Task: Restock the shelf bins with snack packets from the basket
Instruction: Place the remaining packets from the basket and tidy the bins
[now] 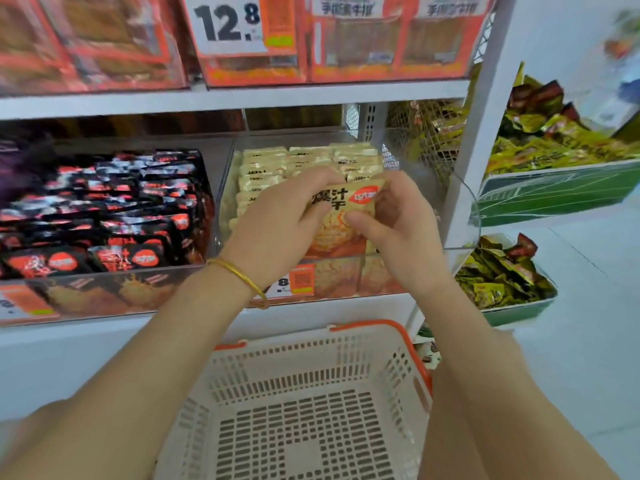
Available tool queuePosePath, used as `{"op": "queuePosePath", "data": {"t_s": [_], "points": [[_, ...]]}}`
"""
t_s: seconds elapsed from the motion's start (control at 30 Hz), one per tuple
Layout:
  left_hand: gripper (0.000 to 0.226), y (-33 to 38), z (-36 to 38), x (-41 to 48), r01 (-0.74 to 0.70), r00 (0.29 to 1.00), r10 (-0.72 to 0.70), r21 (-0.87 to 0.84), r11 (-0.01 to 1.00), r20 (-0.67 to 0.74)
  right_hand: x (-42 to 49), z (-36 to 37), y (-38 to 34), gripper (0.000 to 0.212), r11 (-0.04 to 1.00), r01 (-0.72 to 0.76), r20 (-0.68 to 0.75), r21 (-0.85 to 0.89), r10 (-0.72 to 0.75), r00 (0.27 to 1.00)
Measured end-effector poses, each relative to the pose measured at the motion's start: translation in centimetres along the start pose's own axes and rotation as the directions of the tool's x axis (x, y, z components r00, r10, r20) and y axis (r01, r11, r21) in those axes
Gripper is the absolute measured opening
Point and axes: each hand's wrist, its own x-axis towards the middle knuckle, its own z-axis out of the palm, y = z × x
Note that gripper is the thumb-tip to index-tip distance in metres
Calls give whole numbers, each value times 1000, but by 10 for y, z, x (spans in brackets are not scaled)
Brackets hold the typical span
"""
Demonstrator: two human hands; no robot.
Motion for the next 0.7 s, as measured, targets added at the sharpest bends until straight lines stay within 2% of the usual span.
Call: {"op": "queuePosePath", "data": {"t_s": [0.2, 0.33, 0.43, 0.53, 0.6, 0.7], "points": [[34, -7, 5, 7, 2, 996, -4, 25, 1000, 87, -1, -1, 13, 26, 995, -21, -19, -100, 19, 1000], [33, -11, 12, 12, 35, 995, -45, 106, 994, 93, 3, -3, 19, 33, 956, 1, 4, -295, 0, 1000], [28, -16, 16, 14, 7, 998, -23, 227, 974, 66, 2, -4, 16, 33, 975, 117, -19, -189, -123, 992], [57, -21, 20, 12, -1, 996, -25, 285, 958, 85, 6, -7, 21, 29, 916, 213, -15, -341, -232, 973], [51, -24, 21, 14, 22, 996, -47, 299, 954, 75, 12, -8, 21, 25, 923, 164, -6, -347, -177, 984], [35, -21, 21, 23, 56, 995, -76, 284, 957, 59, 17, -9, 15, 11, 974, 34, 25, -224, -29, 999]]}}
